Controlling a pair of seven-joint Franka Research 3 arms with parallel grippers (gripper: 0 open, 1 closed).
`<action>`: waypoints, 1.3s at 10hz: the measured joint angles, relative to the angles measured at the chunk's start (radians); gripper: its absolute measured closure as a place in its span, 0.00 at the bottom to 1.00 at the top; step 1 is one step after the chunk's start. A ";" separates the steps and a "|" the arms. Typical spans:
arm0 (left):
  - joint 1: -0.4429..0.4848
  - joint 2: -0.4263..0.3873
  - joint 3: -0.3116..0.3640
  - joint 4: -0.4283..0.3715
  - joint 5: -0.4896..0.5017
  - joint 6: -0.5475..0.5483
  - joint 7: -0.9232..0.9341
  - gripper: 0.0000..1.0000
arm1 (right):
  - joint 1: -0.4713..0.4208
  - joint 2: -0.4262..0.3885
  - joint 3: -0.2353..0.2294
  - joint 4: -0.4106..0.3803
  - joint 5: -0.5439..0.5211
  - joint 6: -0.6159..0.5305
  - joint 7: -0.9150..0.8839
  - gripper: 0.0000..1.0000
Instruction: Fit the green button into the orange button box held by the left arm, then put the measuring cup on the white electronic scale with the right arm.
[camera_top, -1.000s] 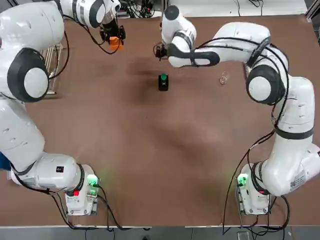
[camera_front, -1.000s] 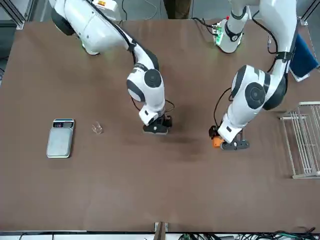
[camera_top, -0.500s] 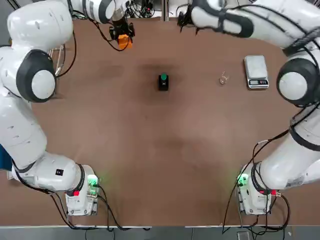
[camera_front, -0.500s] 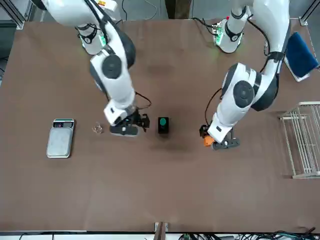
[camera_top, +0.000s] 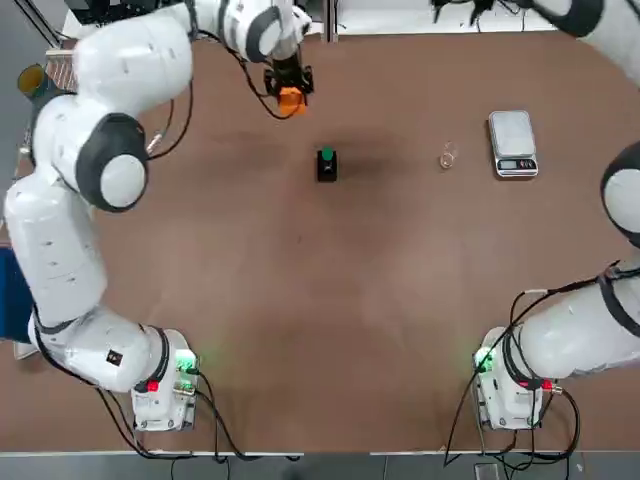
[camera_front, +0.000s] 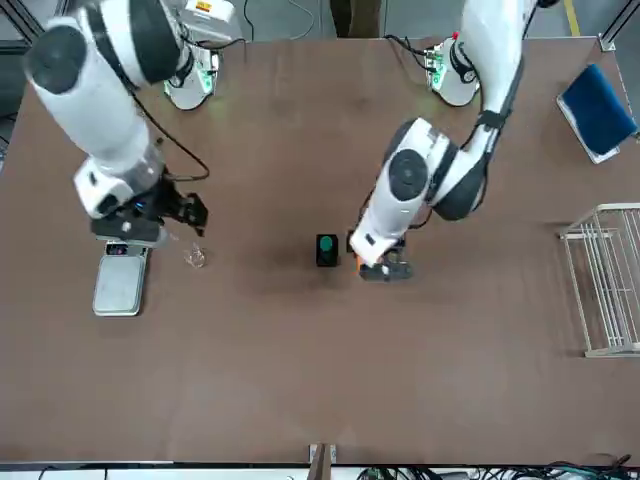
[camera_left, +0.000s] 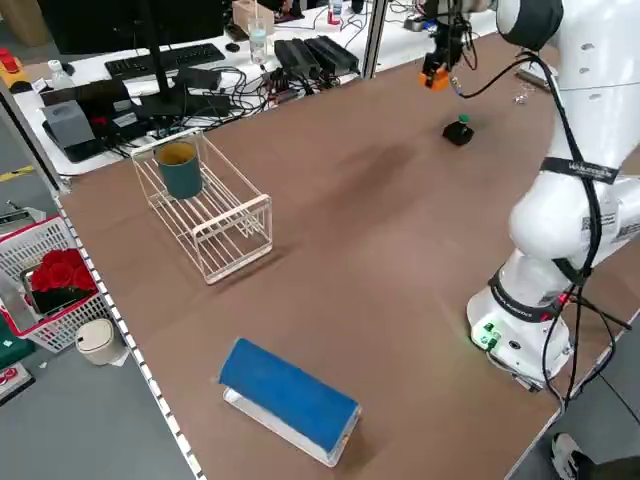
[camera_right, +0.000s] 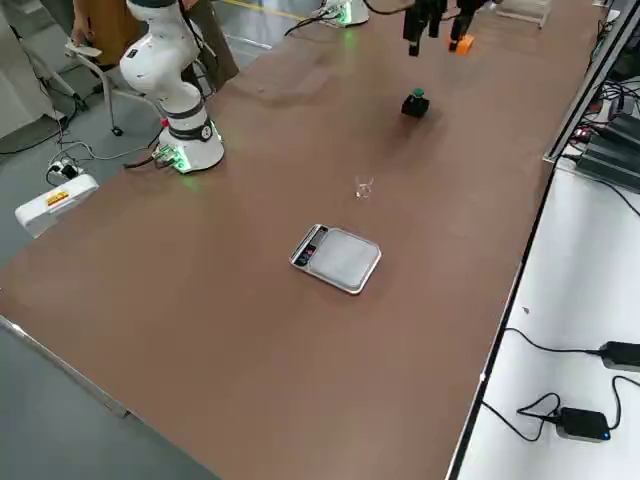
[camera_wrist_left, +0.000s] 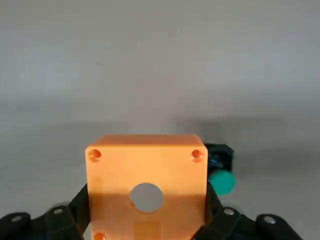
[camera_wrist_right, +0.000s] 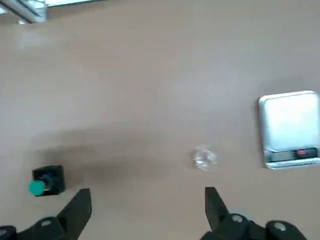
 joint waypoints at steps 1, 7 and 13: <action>-0.028 0.032 0.002 0.017 0.003 -0.004 0.000 0.14 | -0.001 -0.043 -0.073 -0.002 0.014 -0.045 -0.078 0.00; -0.133 0.132 0.037 0.093 0.005 0.000 -0.077 0.14 | -0.004 -0.179 -0.338 -0.027 0.030 -0.173 -0.385 0.00; -0.181 0.169 0.054 0.112 0.010 0.030 -0.171 0.14 | -0.007 -0.157 -0.338 -0.119 0.033 -0.044 -0.401 0.00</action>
